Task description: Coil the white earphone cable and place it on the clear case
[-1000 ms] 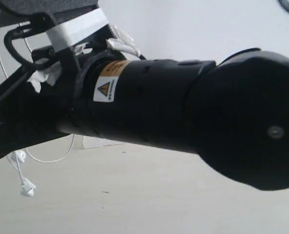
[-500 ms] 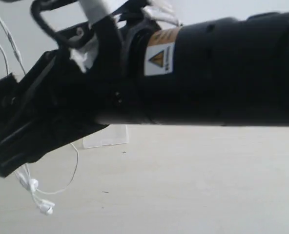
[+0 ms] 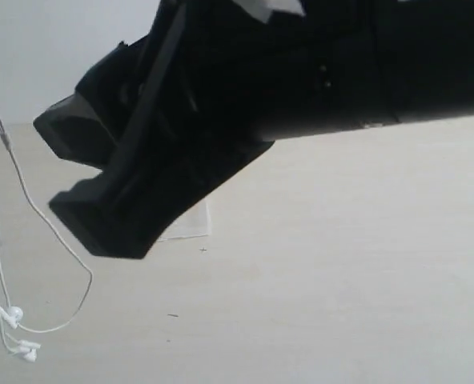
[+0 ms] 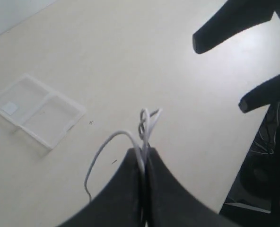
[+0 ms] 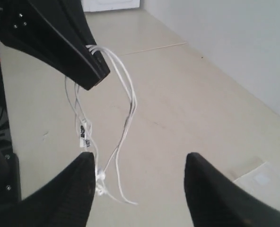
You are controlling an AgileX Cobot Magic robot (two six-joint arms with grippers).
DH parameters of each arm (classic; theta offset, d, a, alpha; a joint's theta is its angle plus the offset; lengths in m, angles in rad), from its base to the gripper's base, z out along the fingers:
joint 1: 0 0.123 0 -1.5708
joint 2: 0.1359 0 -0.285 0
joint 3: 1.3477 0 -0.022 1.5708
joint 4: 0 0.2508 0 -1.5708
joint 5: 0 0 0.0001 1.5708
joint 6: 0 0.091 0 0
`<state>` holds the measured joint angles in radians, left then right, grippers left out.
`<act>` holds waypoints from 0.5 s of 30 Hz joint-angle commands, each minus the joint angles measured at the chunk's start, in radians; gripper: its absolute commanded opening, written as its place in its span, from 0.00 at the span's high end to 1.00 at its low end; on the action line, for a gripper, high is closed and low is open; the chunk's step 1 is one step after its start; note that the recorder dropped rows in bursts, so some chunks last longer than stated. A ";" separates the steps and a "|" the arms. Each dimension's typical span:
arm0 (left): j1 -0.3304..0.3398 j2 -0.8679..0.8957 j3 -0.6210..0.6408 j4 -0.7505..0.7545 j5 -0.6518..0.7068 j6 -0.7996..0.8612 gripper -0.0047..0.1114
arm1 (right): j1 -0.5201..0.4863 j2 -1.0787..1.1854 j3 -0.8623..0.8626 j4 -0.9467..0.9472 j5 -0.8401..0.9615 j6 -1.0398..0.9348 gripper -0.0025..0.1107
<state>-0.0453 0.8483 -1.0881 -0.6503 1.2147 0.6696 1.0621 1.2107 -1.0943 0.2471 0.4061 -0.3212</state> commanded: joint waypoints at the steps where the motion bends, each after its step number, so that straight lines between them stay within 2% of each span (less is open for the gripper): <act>1: -0.004 -0.003 -0.008 -0.014 0.006 0.020 0.96 | -0.006 0.064 -0.119 -0.014 0.222 -0.044 0.50; 4: -0.004 -0.003 -0.008 -0.030 0.006 0.033 0.96 | -0.006 0.102 -0.189 -0.012 0.331 -0.097 0.50; 9: -0.004 -0.003 -0.008 -0.043 0.006 0.037 0.96 | -0.006 0.129 -0.251 0.017 0.388 -0.195 0.50; 12: -0.004 -0.003 -0.008 -0.038 0.006 0.037 0.96 | -0.006 0.126 -0.262 0.008 0.329 -0.154 0.50; 15: -0.004 -0.003 -0.008 -0.026 0.006 0.035 0.96 | -0.006 0.120 -0.260 -0.052 0.243 0.017 0.50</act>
<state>-0.0453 0.8483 -1.0897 -0.6775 1.2236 0.7032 1.0621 1.3381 -1.3441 0.2342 0.7163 -0.4195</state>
